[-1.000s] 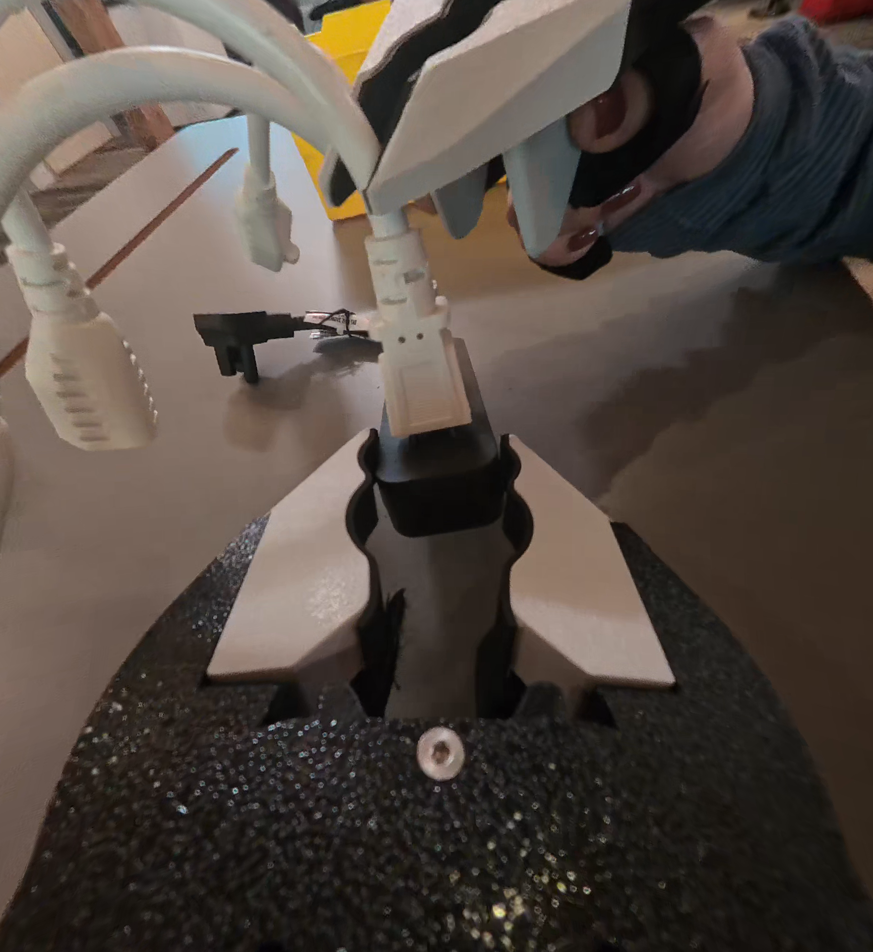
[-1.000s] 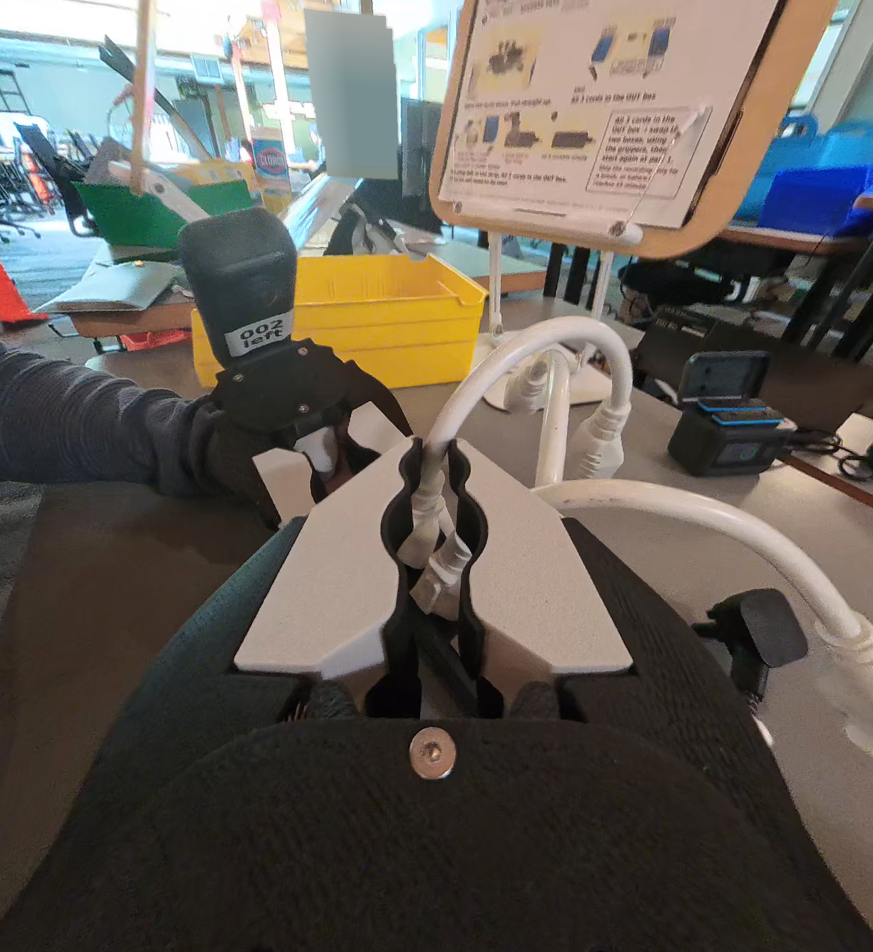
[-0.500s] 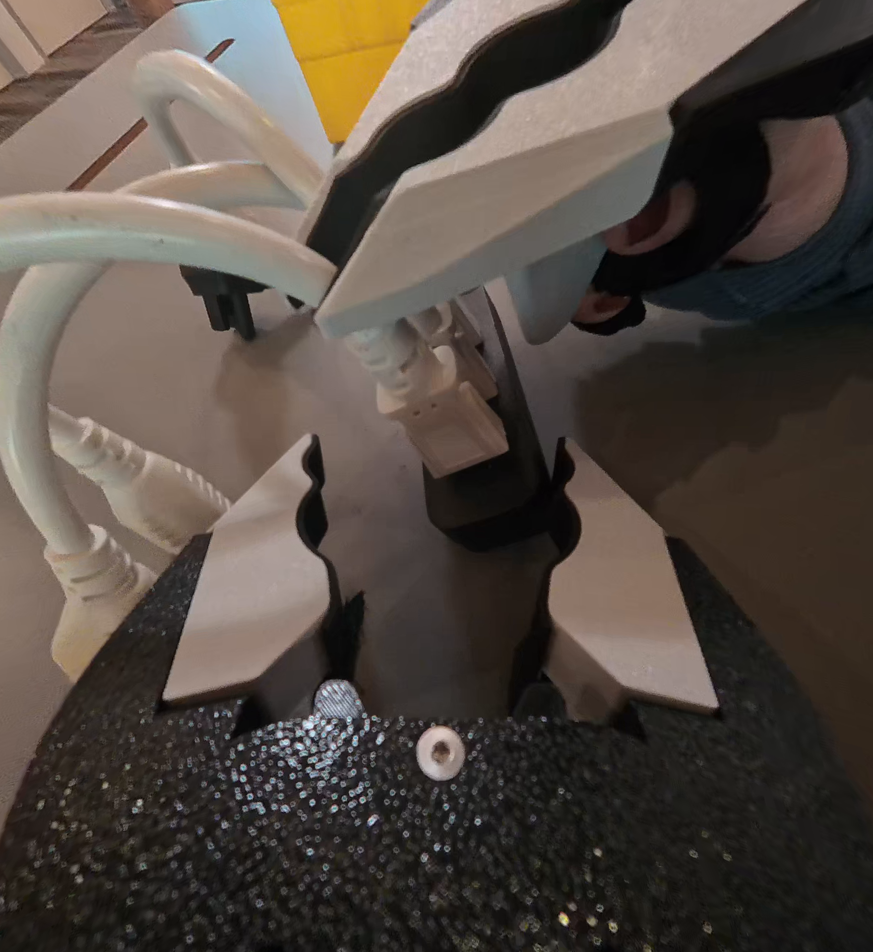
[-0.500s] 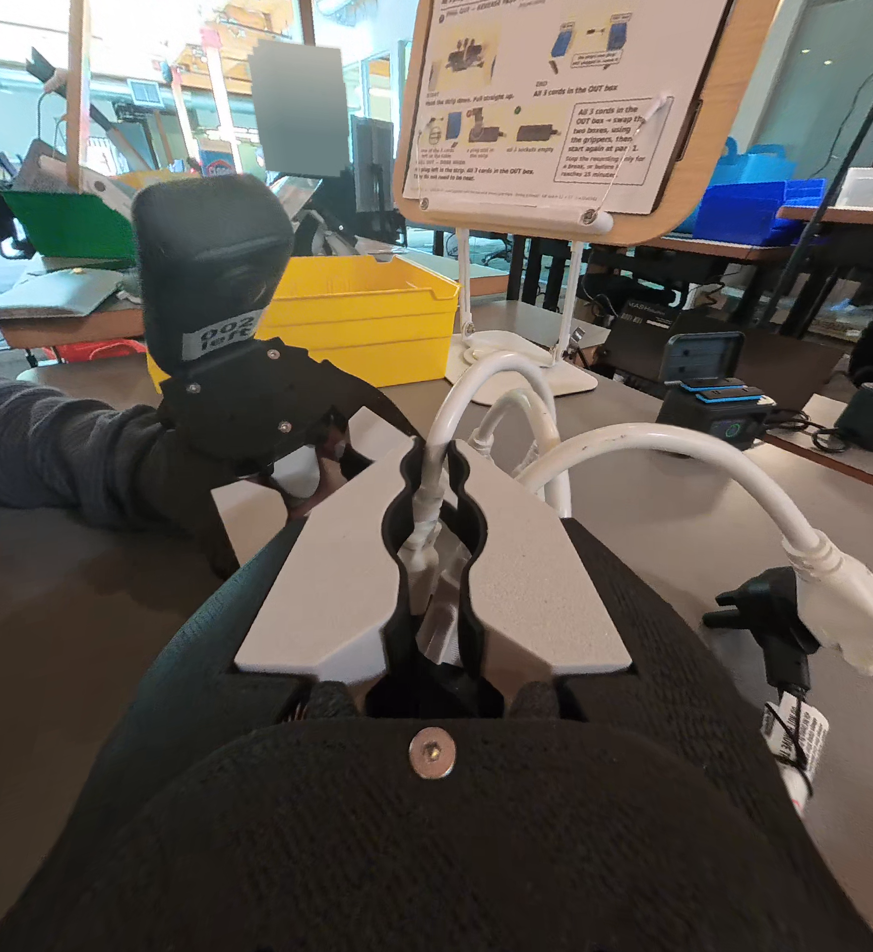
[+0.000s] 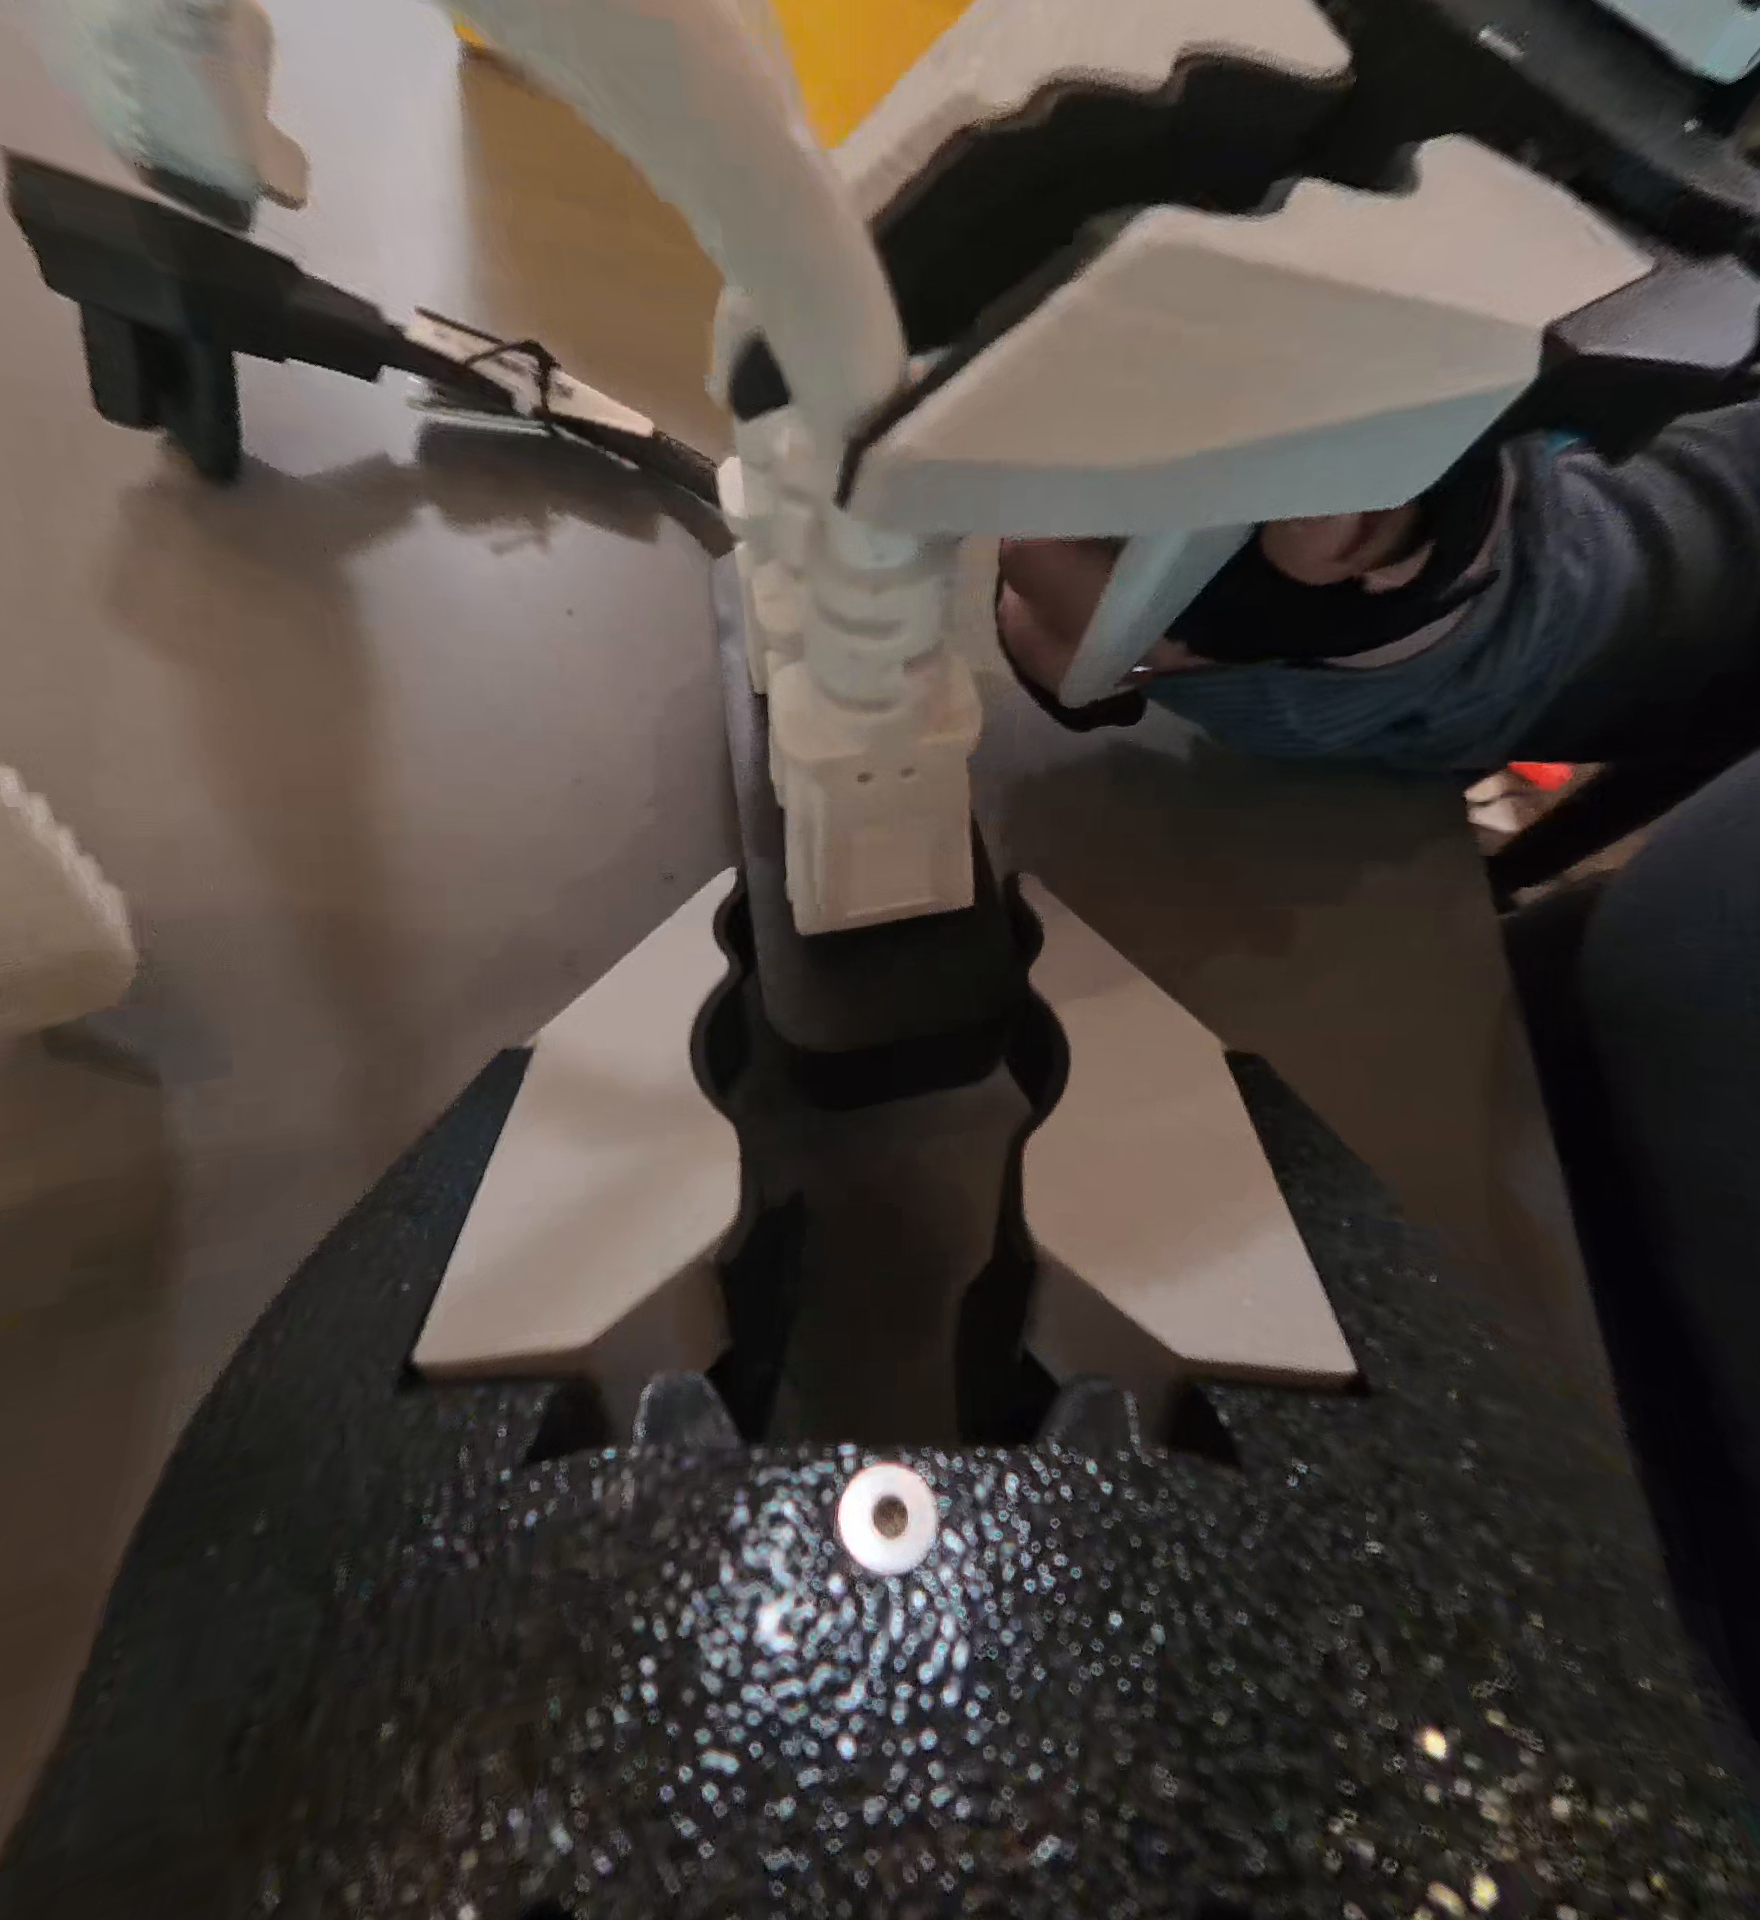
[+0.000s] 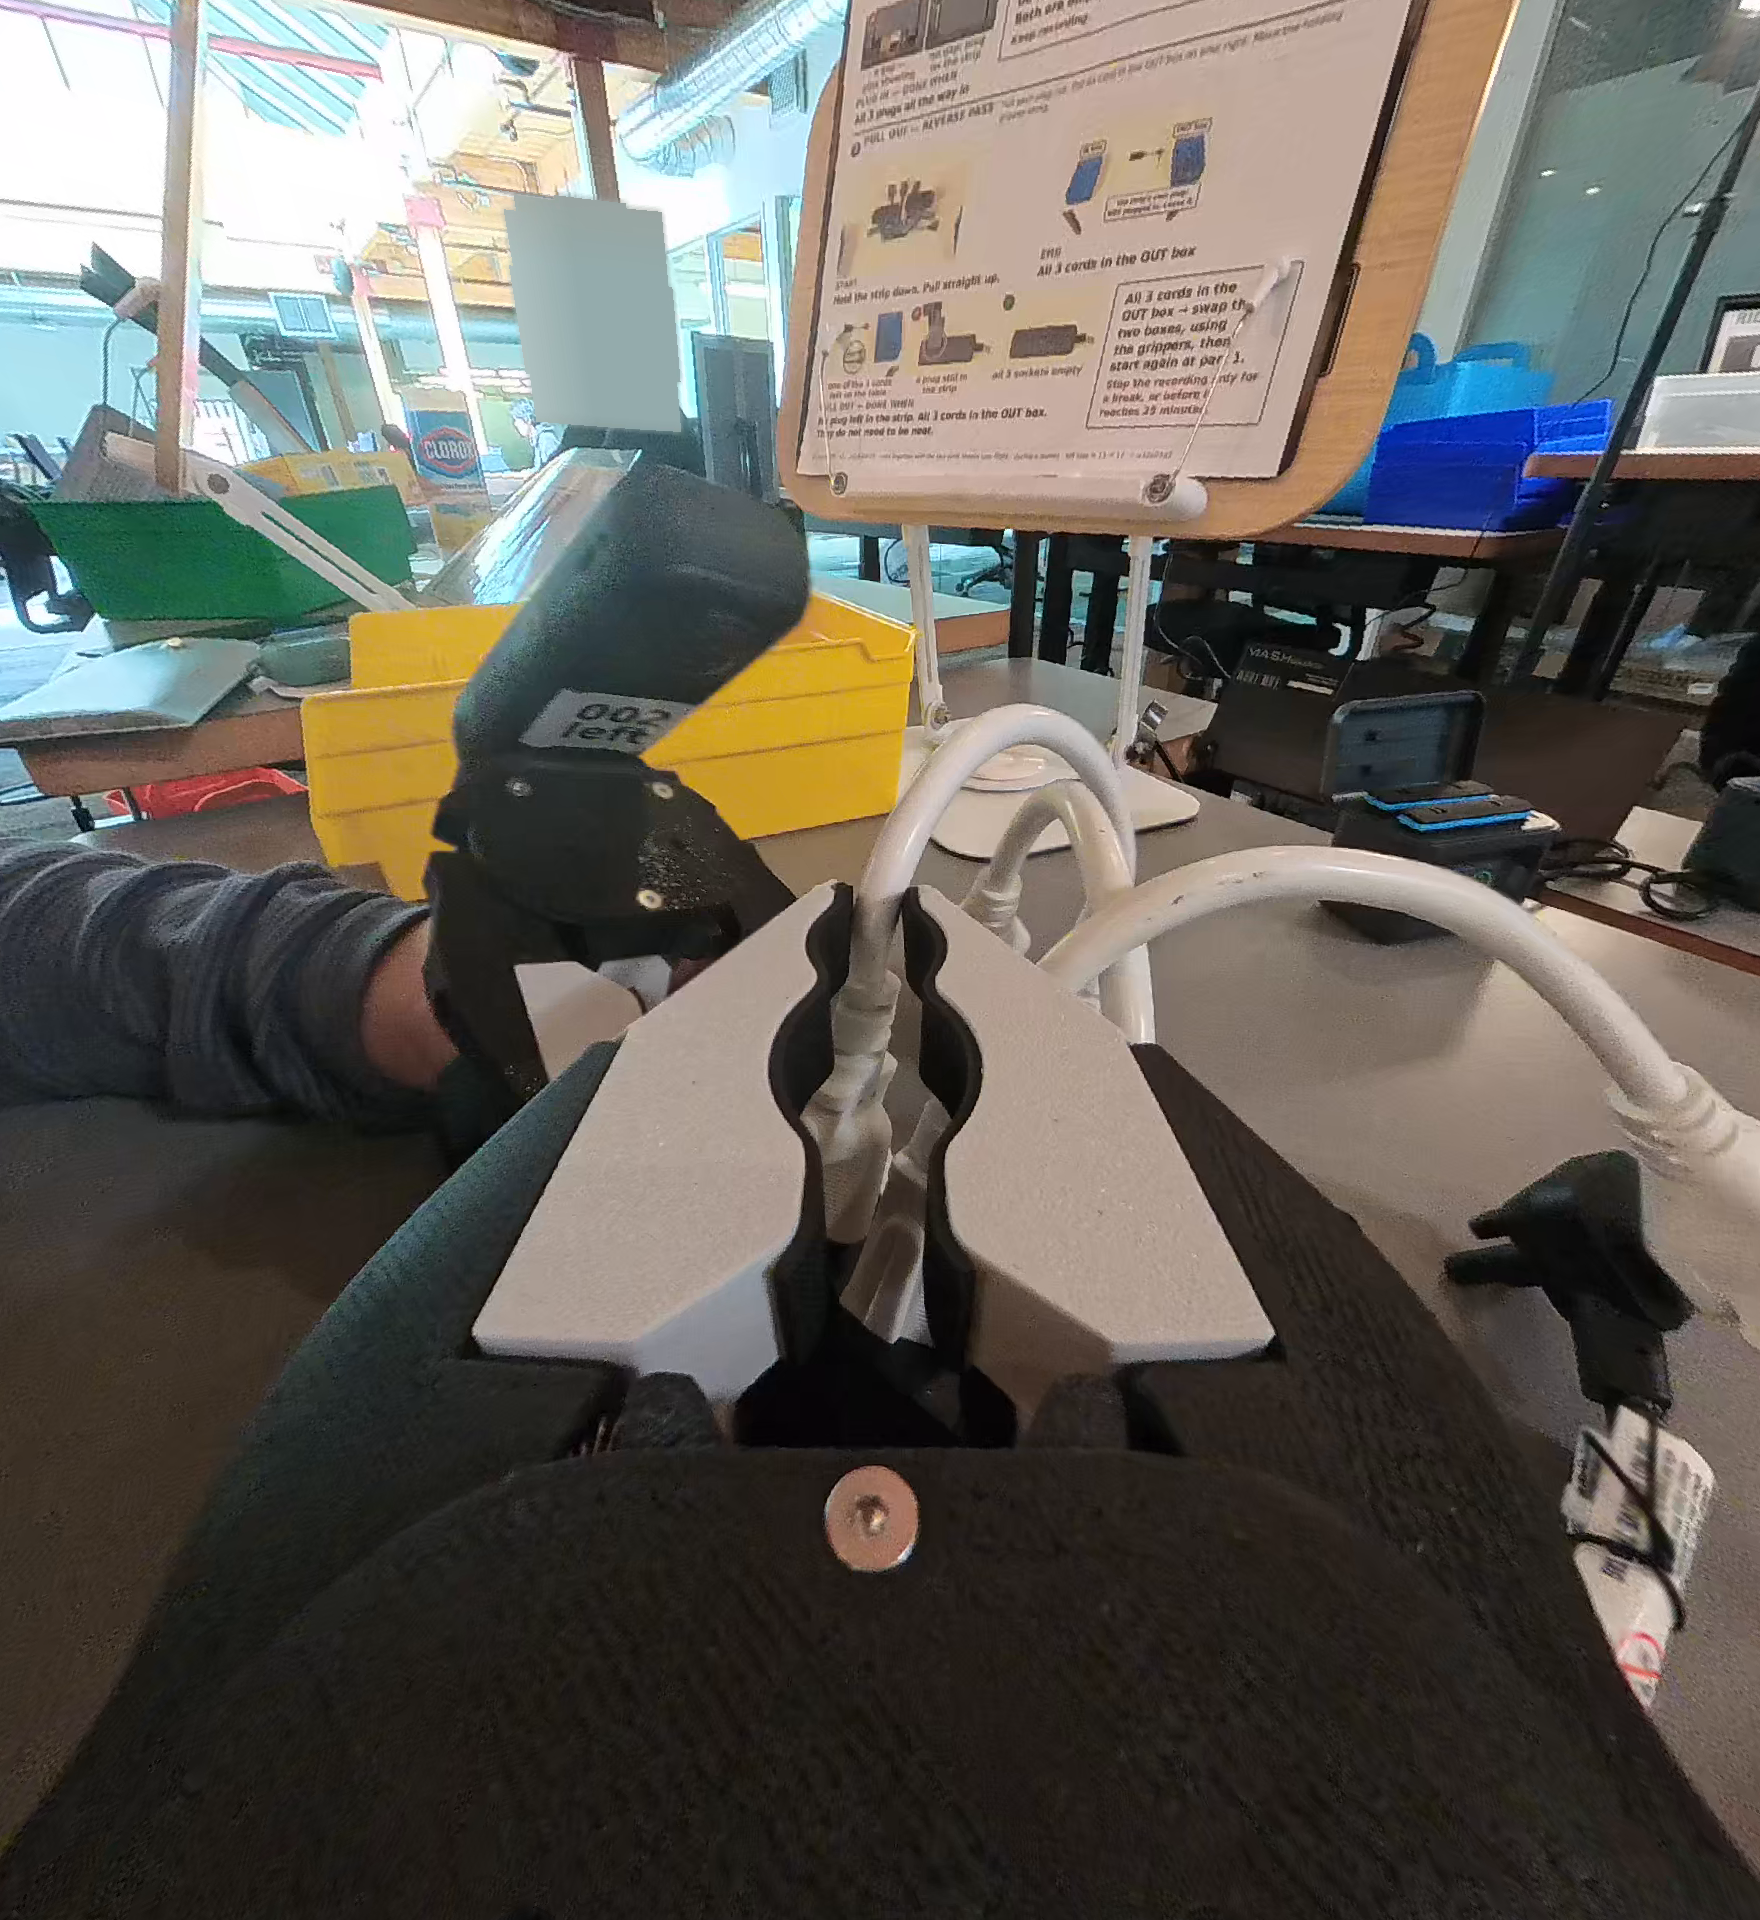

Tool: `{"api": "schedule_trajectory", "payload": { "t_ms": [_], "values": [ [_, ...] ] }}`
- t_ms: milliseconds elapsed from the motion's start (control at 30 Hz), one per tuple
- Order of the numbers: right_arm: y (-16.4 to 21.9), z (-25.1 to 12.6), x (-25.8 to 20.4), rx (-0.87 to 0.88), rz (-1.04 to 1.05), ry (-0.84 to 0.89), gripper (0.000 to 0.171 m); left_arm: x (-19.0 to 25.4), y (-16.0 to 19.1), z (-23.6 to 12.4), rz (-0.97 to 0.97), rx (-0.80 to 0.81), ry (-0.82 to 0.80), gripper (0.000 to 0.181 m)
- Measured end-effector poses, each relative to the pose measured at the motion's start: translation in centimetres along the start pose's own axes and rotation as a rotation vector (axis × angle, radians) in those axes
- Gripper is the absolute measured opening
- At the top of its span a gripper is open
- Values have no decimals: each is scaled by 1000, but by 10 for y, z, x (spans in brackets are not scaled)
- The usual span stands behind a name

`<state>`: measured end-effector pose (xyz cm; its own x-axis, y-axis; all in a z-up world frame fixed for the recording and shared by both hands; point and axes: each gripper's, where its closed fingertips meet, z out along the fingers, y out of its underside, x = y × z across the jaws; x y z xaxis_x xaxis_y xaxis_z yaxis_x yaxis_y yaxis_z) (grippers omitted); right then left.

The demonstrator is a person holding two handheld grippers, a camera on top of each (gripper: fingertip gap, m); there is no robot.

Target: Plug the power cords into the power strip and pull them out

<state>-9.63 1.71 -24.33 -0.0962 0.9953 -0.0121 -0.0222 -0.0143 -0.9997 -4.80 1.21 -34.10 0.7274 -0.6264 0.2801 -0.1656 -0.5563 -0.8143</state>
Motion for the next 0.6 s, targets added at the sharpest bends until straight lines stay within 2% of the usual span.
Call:
{"api": "schedule_trajectory", "payload": {
  "t_ms": [167,233,300,367,500,600],
  "values": [
    [-8,-6,1,59,-31,15,10,-20,-1,-6,234,-2,-235,44],
    [-15,-10,2,109,-18,30,19,-30,1,-8,317,-29,-325,44],
    [-10,-9,4,85,-11,50,29,-32,-1,-9,343,-17,-350,45],
    [-4,-6,-1,55,-28,46,31,-33,-4,-11,343,3,-361,45],
    [20,4,-2,-80,-97,112,26,-34,-3,-12,331,0,-359,45],
    [23,5,2,-114,-176,202,21,-35,-3,-12,345,-3,-370,45]
  ]
}}
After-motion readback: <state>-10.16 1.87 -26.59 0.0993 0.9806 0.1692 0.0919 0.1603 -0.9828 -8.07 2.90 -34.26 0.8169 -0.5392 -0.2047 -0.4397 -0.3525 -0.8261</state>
